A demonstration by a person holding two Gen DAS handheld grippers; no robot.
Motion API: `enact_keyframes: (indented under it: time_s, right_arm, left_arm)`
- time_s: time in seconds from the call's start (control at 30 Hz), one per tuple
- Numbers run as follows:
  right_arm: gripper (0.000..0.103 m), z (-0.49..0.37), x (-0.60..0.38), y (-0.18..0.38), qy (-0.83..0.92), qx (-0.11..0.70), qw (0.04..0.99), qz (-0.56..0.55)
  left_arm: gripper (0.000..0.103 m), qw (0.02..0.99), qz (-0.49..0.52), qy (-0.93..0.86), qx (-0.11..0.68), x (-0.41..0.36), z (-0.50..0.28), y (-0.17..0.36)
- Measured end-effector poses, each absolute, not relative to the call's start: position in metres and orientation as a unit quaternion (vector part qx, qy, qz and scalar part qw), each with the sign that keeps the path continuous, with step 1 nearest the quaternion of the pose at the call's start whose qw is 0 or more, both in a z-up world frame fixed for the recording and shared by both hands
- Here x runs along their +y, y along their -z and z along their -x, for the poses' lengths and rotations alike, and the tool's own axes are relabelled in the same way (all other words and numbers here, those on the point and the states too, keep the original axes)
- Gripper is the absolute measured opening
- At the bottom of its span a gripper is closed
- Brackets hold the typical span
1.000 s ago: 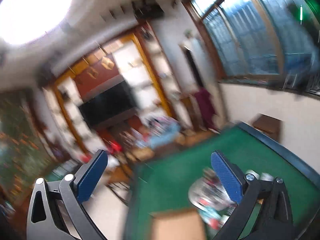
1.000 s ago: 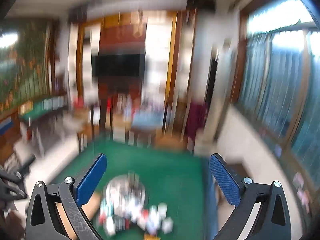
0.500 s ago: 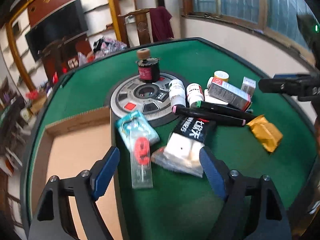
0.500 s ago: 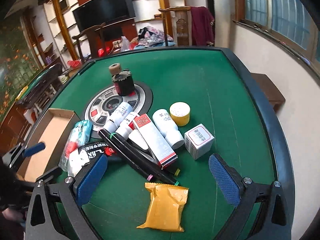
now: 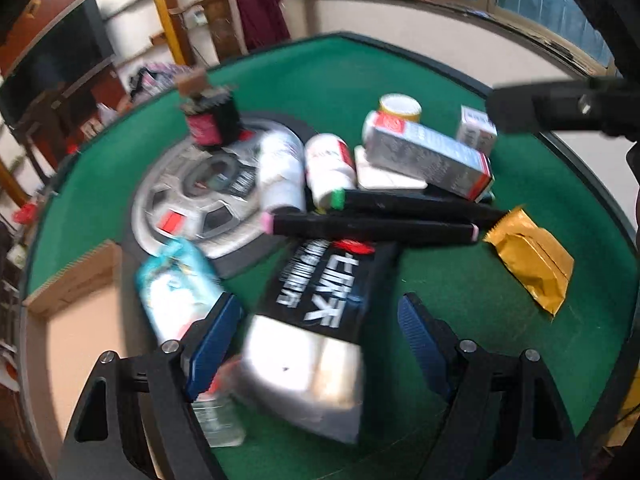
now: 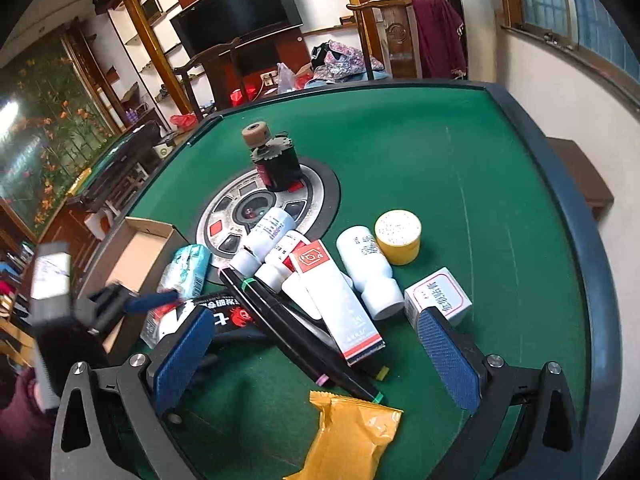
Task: Organize objects
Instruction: 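Move both tools over the cluttered items on the green table, then grasp the black snack packet with left tool while right tool grasps the red-white tube box, both into box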
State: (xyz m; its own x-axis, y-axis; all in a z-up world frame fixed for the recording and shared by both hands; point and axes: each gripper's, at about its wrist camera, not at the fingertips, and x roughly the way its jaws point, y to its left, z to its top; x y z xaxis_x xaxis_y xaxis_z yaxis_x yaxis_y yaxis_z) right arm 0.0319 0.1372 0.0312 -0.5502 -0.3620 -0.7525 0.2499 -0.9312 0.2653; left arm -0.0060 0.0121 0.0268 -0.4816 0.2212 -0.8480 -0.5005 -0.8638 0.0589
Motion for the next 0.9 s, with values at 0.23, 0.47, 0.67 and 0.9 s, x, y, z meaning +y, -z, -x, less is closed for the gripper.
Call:
enact_keyframes:
  time_s: [0.23, 0.47, 0.67, 0.9]
  right_arm:
    - [0.103, -0.025, 0.128, -0.024, 0.868, -0.055, 0.180, -0.459]
    - [0.102, -0.007, 0.120, -0.010, 0.860, -0.039, 0.166, -0.481]
    - [0.088, 0.006, 0.109, 0.004, 0.858, -0.005, 0.144, -0.493]
    - [0.051, 0.008, 0.092, 0.009, 0.860, 0.068, 0.114, -0.492]
  left_arm:
    - [0.044, 0.206, 0.491, -0.843, 0.081, -0.003, 0.012, -0.022]
    - [0.044, 0.200, 0.473, -0.857, 0.037, -0.021, -0.011, -0.039]
    - [0.044, 0.195, 0.473, -0.859, 0.027, -0.025, -0.020, -0.043]
    - [0.044, 0.179, 0.497, -0.848, 0.046, -0.007, -0.006, -0.012]
